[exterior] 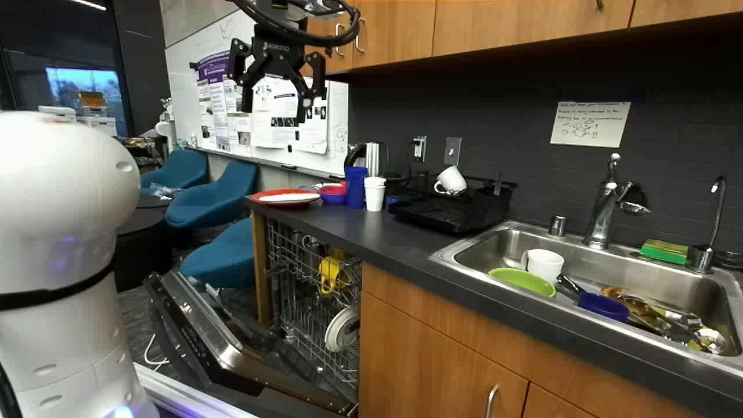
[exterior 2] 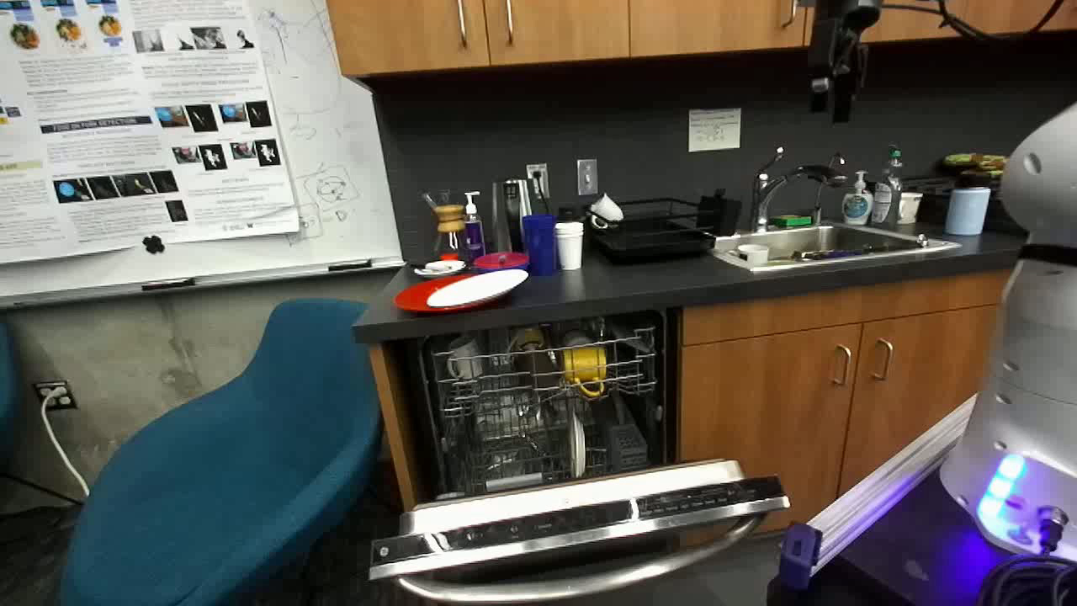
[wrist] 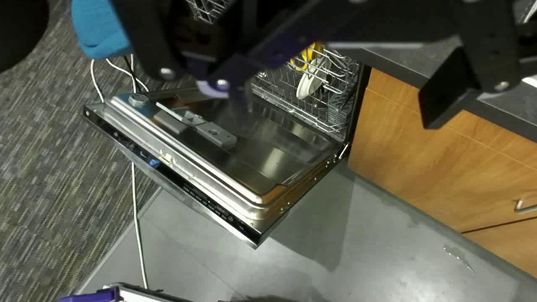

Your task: Put the white plate on the dishrack.

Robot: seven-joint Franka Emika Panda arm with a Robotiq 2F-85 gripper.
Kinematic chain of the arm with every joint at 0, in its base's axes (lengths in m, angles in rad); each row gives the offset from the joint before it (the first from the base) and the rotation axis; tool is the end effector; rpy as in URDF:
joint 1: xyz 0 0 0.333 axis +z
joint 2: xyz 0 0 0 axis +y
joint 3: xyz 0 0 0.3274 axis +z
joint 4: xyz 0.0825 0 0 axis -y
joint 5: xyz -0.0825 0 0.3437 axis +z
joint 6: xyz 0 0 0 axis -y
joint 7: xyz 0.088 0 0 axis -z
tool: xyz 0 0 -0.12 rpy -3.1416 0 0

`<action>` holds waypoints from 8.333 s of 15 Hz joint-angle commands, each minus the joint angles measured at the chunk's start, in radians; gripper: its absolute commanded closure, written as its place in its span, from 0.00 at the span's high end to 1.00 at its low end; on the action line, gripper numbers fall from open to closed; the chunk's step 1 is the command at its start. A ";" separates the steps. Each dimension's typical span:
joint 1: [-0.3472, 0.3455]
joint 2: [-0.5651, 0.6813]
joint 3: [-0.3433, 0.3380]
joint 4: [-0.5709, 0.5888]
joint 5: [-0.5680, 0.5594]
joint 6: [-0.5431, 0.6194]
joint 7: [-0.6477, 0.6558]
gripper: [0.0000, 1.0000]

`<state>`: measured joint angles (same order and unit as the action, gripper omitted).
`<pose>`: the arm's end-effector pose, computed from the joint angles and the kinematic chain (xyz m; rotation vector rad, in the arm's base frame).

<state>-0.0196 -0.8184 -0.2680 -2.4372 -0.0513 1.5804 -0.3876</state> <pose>0.2368 -0.0993 0.5498 -2.9747 -0.2834 0.0177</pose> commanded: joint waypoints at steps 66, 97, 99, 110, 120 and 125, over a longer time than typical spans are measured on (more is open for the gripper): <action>0.290 0.571 0.493 0.030 0.197 1.027 0.204 1.00; 0.146 1.142 0.430 0.638 0.211 0.840 0.348 1.00; 0.139 1.158 0.429 0.650 0.236 0.810 0.364 1.00; 0.146 1.281 0.425 0.726 0.252 0.789 0.455 1.00; 0.122 1.294 0.433 0.749 0.331 0.813 0.434 1.00; 0.101 1.330 0.430 0.760 0.347 0.815 0.432 1.00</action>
<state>0.0946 0.4894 0.1601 -1.6956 0.2688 2.3942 0.0535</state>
